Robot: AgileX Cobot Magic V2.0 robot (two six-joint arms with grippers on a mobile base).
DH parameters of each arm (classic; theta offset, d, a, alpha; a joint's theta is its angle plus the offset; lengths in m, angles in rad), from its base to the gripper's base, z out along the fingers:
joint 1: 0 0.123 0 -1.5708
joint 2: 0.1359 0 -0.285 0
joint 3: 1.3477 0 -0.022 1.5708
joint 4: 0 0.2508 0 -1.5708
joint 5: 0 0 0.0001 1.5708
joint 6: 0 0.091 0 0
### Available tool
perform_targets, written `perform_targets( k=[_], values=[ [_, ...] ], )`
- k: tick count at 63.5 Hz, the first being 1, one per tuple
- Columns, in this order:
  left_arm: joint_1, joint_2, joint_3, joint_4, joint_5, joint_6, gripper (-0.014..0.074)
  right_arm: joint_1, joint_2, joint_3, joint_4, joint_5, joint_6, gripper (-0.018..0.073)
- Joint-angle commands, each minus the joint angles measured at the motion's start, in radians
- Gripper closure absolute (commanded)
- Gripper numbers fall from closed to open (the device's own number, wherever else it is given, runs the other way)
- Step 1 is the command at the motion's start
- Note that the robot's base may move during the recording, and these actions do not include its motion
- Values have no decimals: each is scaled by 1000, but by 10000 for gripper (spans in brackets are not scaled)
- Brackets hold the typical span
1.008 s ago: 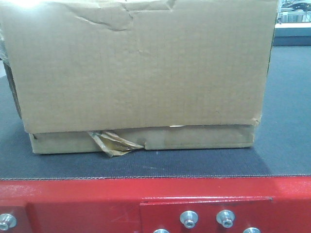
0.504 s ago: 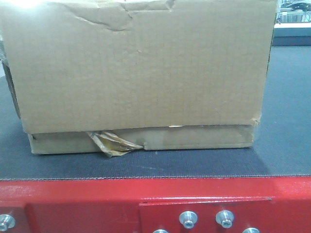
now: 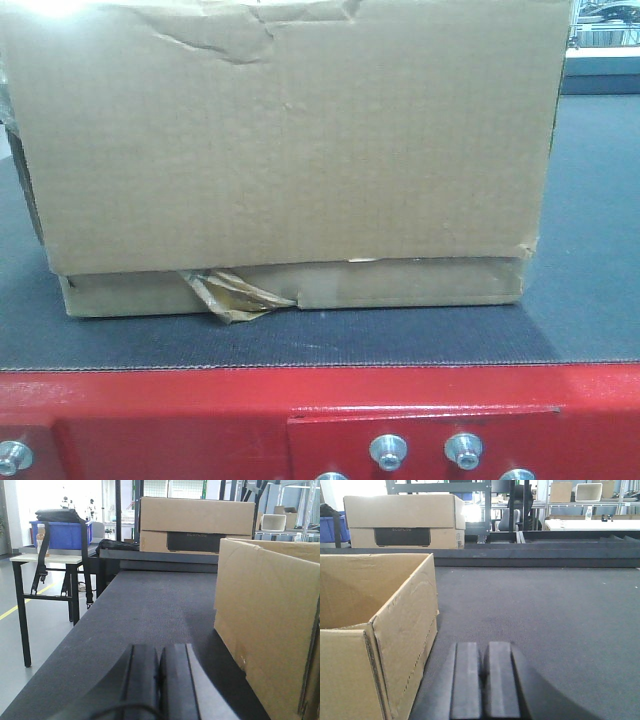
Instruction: Grab carton from right shelf to conveyor
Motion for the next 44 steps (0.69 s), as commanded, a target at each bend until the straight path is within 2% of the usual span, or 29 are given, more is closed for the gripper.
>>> perform_targets(
  k=[1, 28, 33, 40, 44],
  values=[
    [3, -5, -1, -5, -20, 3, 607, -1, -4, 1, -13, -24, -9, 619],
    [3, -5, -1, -5, -20, 3, 607, -11, -4, 11, -13, -12, -12, 619],
    [3, -5, -1, -5, -20, 3, 607, -49, -4, 44, 14, -34, -75, 619],
    [3, -5, -1, -5, -20, 3, 607, -118, -10, 120, 137, -138, -212, 619],
    [3, -5, -1, -5, -20, 3, 607, -146, -24, 166, 145, -189, -215, 619]
  ],
)
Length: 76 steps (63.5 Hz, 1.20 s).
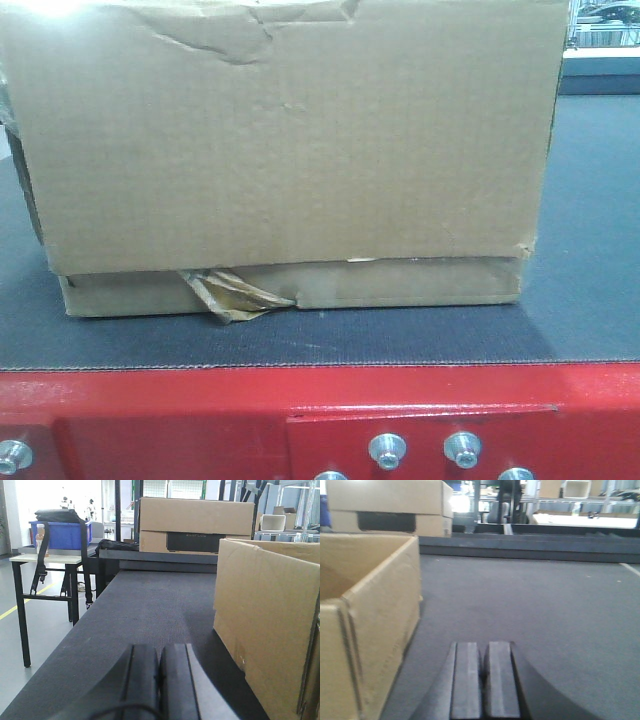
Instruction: Grab carton from right shelf to conveyor
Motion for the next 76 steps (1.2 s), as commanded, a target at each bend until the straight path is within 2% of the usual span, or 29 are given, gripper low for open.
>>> perform_targets(
  k=[1, 21, 25, 34, 76],
  values=[
    [3, -5, -1, -3, -20, 3, 607, -46, -22, 66, 42, -113, -57, 619],
    [3, -5, -1, -3, -20, 3, 607, -59, -152, 295, 42, -247, -75, 619],
    [3, -5, -1, -3, -20, 3, 607, -59, -152, 295, 42, -293, -75, 619],
    [3, -5, -1, -3, -20, 3, 607, -59, -152, 295, 42, -249, -75, 619],
    [3, -5, -1, -3, -20, 3, 607, -59, -152, 295, 42, -247, -75, 619]
  ],
)
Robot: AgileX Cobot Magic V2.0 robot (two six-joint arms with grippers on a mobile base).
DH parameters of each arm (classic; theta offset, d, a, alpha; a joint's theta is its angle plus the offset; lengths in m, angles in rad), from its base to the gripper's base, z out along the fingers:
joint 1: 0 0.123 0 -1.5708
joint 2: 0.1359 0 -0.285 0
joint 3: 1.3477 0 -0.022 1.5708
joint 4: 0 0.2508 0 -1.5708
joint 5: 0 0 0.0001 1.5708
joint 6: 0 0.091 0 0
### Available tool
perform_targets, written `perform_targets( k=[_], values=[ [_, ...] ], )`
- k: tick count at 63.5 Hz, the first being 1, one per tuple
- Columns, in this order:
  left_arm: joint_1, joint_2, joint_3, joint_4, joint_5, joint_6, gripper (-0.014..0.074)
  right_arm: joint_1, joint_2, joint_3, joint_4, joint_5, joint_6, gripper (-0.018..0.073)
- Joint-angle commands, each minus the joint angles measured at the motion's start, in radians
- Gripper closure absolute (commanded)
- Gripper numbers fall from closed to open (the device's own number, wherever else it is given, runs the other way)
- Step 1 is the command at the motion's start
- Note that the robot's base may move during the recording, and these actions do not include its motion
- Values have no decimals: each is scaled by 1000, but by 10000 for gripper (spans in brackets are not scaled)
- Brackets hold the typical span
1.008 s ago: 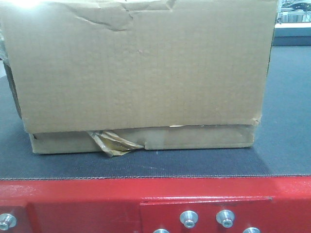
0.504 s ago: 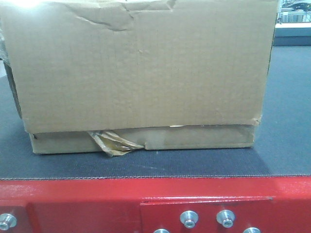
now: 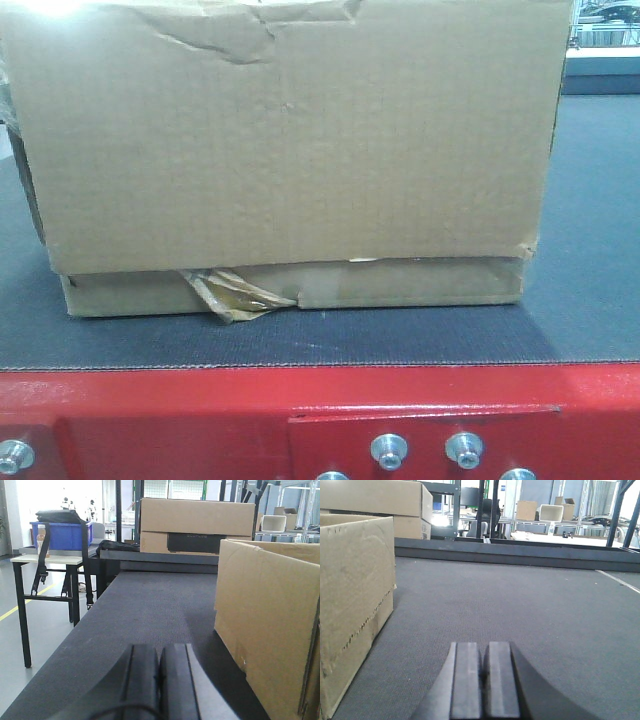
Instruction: Grab carton from right shelf to conveyor
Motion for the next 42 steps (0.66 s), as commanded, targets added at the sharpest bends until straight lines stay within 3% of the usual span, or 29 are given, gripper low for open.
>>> perform_targets(
  k=[1, 42],
  values=[
    [3, -5, -1, -3, -20, 3, 607, -5, -4, 0, 5, -21, -8, 619],
    [3, -5, -1, -3, -20, 3, 607, -5, -4, 0, 5, -21, -8, 619]
  ],
)
